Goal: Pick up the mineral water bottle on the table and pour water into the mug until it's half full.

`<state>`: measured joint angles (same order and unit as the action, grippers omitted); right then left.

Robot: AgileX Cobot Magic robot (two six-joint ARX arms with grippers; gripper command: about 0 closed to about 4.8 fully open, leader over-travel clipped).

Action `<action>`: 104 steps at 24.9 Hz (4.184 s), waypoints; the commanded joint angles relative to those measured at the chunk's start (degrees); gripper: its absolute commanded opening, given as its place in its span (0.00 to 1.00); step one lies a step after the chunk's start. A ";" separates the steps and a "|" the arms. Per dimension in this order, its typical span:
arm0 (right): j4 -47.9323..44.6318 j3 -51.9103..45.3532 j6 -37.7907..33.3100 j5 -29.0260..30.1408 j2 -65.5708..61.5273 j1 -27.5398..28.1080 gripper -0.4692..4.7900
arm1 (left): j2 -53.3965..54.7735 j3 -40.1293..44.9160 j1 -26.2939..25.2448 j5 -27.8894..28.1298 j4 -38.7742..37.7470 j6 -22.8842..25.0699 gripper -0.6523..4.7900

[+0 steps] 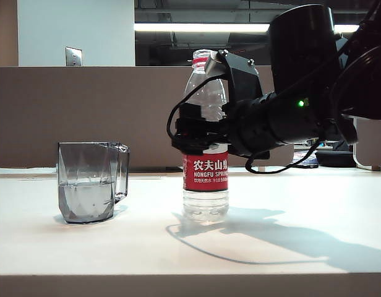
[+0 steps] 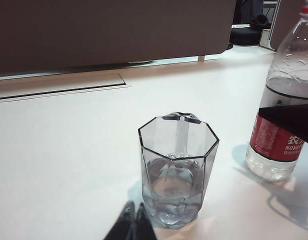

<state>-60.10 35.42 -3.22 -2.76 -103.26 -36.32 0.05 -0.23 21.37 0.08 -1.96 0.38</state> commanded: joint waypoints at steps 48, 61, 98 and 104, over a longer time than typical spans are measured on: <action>25.59 -35.36 -5.77 -1.57 85.09 -9.09 0.09 | 0.02 -0.20 -20.04 -0.28 0.74 0.02 0.11; 28.02 -35.39 0.79 -0.61 94.05 -5.88 0.09 | 0.02 -0.20 -20.04 -0.31 0.72 0.02 0.11; 55.43 -35.36 0.31 0.50 103.30 35.98 0.09 | 0.02 -0.20 -20.00 -0.31 0.72 0.02 0.11; 56.24 -35.36 0.48 -0.11 103.30 35.95 0.09 | 0.04 -0.20 -20.00 -0.28 0.72 0.02 0.11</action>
<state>-3.07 0.30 -2.98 -2.15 -0.05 -0.27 0.08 -0.23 1.37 0.01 -1.98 0.38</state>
